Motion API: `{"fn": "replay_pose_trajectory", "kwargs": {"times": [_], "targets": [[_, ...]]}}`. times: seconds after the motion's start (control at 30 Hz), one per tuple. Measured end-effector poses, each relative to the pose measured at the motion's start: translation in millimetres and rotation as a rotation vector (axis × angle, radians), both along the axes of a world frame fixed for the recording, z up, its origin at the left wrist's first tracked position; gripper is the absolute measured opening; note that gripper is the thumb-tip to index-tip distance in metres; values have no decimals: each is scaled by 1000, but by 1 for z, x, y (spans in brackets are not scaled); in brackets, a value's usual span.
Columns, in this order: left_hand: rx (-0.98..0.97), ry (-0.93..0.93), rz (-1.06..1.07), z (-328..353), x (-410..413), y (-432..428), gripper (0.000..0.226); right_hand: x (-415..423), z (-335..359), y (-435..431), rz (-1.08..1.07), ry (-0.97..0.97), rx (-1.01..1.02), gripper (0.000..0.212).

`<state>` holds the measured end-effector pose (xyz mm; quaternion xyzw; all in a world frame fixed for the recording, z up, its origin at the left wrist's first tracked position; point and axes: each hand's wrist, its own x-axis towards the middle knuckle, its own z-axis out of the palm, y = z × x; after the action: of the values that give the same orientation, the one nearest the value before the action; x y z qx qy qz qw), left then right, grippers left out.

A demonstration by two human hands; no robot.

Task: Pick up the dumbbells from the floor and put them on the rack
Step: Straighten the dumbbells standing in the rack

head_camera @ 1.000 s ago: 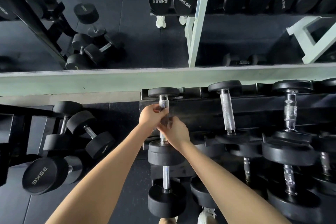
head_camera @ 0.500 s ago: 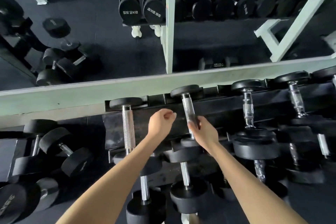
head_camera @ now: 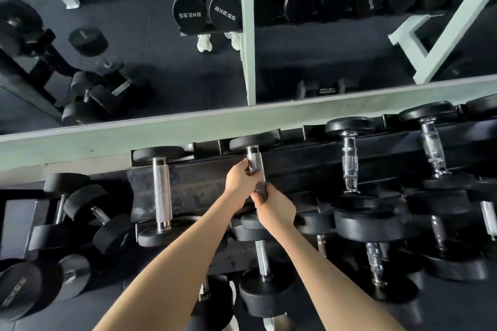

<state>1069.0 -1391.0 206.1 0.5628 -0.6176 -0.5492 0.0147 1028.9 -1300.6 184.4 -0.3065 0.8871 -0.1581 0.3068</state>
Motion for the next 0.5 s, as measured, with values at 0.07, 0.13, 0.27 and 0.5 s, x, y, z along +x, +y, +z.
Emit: {"fn": "replay_pose_trajectory", "kwargs": {"times": [0.07,0.13,0.27,0.5], "targets": [[13,0,13,1,0,1,45,2,0,0,-11,1,-22,30],[24,11,28,2,-1,0,47,1,0,-2,-24,4,-30,29],[29,39,69,4,-1,-1,17,1,-2,-4,-48,23,-41,26],[30,65,71,3,-4,-12,16,-3,1,-17,-88,44,-35,27]]}}
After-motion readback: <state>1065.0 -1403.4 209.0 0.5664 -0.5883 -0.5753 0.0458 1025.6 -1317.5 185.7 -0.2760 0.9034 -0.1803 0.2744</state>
